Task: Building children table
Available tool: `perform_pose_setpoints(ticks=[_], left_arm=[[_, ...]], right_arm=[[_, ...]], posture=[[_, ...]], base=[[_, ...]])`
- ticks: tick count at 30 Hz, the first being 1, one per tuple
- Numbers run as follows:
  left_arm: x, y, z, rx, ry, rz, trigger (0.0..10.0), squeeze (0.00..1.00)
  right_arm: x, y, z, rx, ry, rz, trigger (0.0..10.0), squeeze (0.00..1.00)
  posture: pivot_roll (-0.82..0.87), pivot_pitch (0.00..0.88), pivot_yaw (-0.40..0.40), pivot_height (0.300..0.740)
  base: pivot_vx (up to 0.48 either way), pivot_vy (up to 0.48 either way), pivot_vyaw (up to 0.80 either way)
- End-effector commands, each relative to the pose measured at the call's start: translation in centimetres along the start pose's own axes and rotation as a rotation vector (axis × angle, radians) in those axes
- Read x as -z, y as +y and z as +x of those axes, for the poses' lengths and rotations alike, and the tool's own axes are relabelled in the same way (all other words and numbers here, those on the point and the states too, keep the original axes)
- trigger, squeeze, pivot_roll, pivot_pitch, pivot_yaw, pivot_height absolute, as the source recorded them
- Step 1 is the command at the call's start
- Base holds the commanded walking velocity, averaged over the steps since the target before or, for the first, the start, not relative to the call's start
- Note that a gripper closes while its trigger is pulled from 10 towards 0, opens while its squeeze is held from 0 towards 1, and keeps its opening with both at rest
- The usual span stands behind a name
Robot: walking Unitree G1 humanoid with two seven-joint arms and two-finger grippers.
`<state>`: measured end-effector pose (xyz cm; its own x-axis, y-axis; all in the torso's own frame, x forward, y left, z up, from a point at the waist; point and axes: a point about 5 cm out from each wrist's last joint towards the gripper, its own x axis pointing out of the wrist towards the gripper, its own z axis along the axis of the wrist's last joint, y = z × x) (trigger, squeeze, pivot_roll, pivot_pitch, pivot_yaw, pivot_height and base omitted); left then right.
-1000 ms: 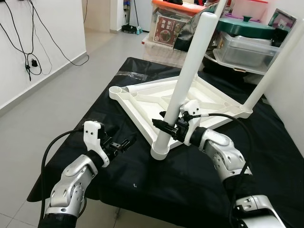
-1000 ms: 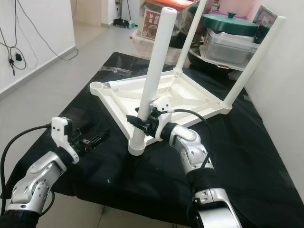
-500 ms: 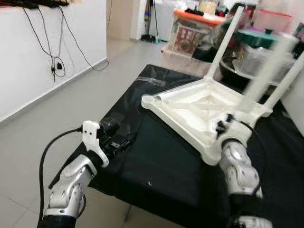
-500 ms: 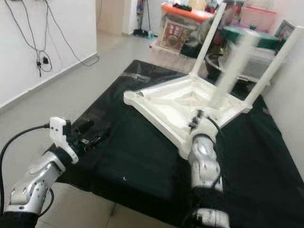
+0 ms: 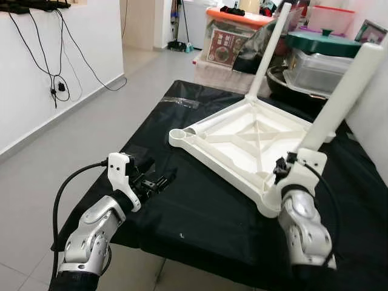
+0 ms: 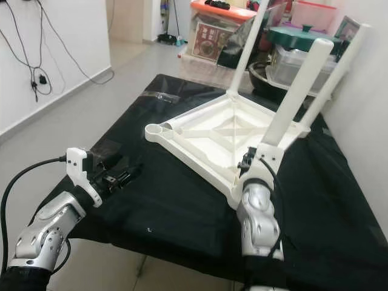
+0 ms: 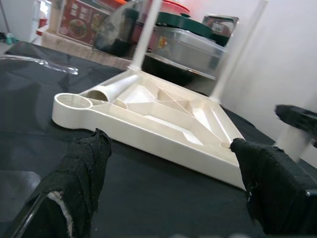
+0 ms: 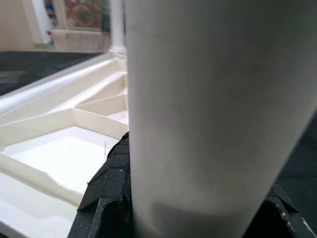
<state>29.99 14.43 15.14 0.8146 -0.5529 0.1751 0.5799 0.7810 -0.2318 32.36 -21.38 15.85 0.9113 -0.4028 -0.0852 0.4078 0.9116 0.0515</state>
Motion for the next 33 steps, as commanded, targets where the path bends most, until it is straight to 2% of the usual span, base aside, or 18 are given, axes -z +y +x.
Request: perform_pose_setpoints(ticks=[1,6,7,12,14,15,18,19,20,21,23,25,26,27,29,31,32,33], left_arm=[[0.3,0.1,-0.1,0.000,0.020,0.000,10.0,0.00],[0.4,0.0,-0.1,0.002,0.021,0.002,10.0,0.00],[0.4,-0.1,-0.1,0.002,0.020,0.001,10.0,0.00],[0.4,-0.2,-0.1,0.002,0.019,0.001,10.0,0.00],[0.4,-0.1,-0.1,0.002,0.019,-0.001,10.0,0.00],[0.4,-0.1,-0.1,0.003,0.019,-0.002,10.0,0.00],[0.4,-0.1,-0.1,0.006,0.020,-0.003,10.0,0.00],[0.4,-0.1,-0.1,0.006,0.020,-0.003,10.0,0.00],[0.4,-0.1,0.0,0.006,0.019,-0.003,10.0,0.00],[0.4,-0.1,0.0,0.006,0.019,-0.003,10.0,0.00],[0.4,-0.1,0.0,0.003,0.017,-0.002,10.0,0.00],[0.4,-0.1,0.0,0.000,0.015,-0.002,10.0,0.00],[0.4,0.0,0.0,-0.001,0.014,-0.002,10.0,0.00],[0.4,0.0,0.0,-0.001,0.014,-0.002,10.0,0.00],[0.4,0.0,0.0,-0.004,0.015,0.003,10.0,0.00],[0.4,0.0,0.0,-0.005,0.015,0.005,10.0,0.00],[0.4,0.1,0.0,-0.005,0.015,0.003,10.0,0.00],[0.4,0.1,0.0,-0.005,0.015,0.003,10.0,0.00]], right_arm=[[1.1,-1.4,0.1,0.090,0.046,-0.071,10.0,0.00],[0.8,-1.2,-0.1,0.069,0.039,-0.095,10.0,0.00],[0.8,-0.9,-0.4,0.051,0.027,-0.092,0.4,0.00],[0.7,-0.3,-0.9,0.009,-0.001,-0.071,0.0,0.00],[0.7,0.3,-1.0,-0.051,-0.008,-0.046,0.0,0.00],[0.6,0.8,-1.1,-0.103,-0.019,-0.020,0.0,0.00],[-0.5,2.9,-1.8,-0.391,-0.092,0.056,0.0,0.00],[-0.5,2.9,-1.8,-0.391,-0.092,0.056,0.0,0.00],[-1.2,3.4,-2.3,-0.499,-0.129,0.079,0.0,0.00],[-1.2,3.4,-2.3,-0.499,-0.129,0.079,0.0,0.00],[-1.7,3.8,-2.8,-0.614,-0.161,0.058,0.0,0.00],[-1.8,4.0,-3.0,-0.654,-0.175,0.046,0.0,0.00],[-2.3,4.4,-3.6,-0.738,-0.206,0.034,0.0,0.00],[-2.3,4.4,-3.6,-0.738,-0.206,0.034,0.0,0.00],[-3.2,5.2,-5.2,-0.947,-0.257,0.027,0.0,0.00],[-3.3,5.4,-5.6,-0.998,-0.268,0.025,0.0,0.00],[-3.5,5.5,-6.3,-1.110,-0.260,0.022,0.0,0.00],[-3.5,5.5,-6.3,-1.110,-0.260,0.022,0.0,0.00]], posture=[[0.03,0.000,-0.124,0.740],[0.03,0.000,-0.127,0.740],[0.03,0.000,-0.130,0.740],[0.03,0.000,-0.129,0.740],[0.03,0.000,-0.130,0.740],[0.03,0.000,-0.129,0.740],[0.03,0.000,-0.130,0.740],[0.03,0.000,-0.130,0.740],[0.03,0.000,-0.129,0.740],[0.03,0.000,-0.129,0.740],[0.03,0.000,-0.132,0.740],[0.03,0.000,-0.132,0.740],[0.04,0.000,-0.137,0.740],[0.04,0.000,-0.137,0.740],[0.04,0.000,-0.135,0.740],[0.04,0.000,-0.135,0.740],[0.05,0.000,-0.138,0.740],[0.05,0.000,-0.138,0.740]], base=[[0.000,0.000,0.00],[0.000,0.000,0.00],[0.000,0.000,0.00],[0.000,0.000,0.00],[0.000,0.000,0.00],[0.000,0.000,0.00],[0.000,0.000,0.00],[0.000,0.000,0.00],[0.000,0.000,0.00],[0.000,0.000,0.00],[0.000,0.000,0.00],[0.000,0.000,0.00],[0.000,0.000,0.00],[0.000,0.000,0.00],[0.000,0.000,0.00],[0.000,0.000,0.00],[0.000,0.000,0.00],[0.000,0.000,0.00]])
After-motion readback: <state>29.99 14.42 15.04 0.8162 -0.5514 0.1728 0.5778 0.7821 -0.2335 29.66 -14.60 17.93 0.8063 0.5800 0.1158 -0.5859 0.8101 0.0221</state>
